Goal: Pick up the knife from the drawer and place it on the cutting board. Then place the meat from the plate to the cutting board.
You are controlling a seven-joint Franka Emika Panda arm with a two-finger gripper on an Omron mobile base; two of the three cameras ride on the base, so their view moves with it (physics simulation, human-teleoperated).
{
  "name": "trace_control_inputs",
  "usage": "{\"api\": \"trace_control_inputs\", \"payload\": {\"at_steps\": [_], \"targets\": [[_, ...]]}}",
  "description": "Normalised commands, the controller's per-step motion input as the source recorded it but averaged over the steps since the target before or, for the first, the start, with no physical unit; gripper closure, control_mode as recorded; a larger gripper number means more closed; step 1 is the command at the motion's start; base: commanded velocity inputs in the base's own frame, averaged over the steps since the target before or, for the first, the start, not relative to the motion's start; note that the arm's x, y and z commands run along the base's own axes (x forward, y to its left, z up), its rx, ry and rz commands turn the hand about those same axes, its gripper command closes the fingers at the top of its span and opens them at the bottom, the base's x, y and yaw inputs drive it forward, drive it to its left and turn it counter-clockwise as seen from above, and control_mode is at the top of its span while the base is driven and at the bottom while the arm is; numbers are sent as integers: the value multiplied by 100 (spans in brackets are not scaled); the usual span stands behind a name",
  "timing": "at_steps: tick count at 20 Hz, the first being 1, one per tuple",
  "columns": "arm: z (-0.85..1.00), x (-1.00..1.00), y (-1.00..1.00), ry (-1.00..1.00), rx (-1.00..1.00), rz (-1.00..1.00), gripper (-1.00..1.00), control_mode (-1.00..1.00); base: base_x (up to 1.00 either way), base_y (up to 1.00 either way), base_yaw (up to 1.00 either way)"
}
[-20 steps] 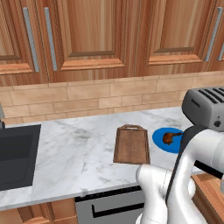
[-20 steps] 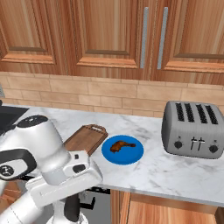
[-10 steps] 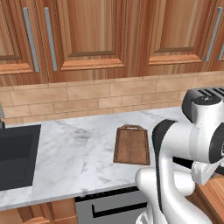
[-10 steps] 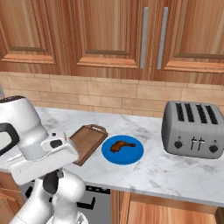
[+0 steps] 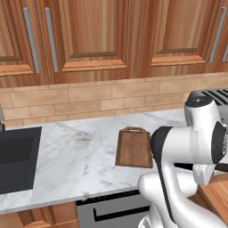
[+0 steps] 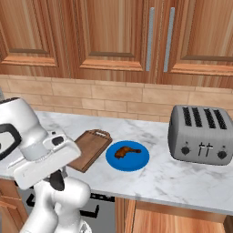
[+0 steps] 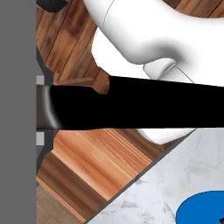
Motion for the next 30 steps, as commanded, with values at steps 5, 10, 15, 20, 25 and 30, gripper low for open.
{"api": "trace_control_inputs", "payload": {"at_steps": [5, 10, 15, 20, 25, 30], "targets": [[0, 18, 30, 5, 0, 0, 100, -100, 0, 0, 0], [0, 25, 32, 5, 0, 0, 100, -100, 0, 0, 0], [0, 55, 4, 5, 2, 0, 100, -100, 0, 0, 0], [0, 79, 1, 7, 6, 0, 100, -100, 0, 0, 0], [-9, 77, 6, 5, 7, 0, 100, -100, 0, 0, 0], [-29, 69, 12, 0, 6, 0, 100, -100, 0, 0, 0]]}}
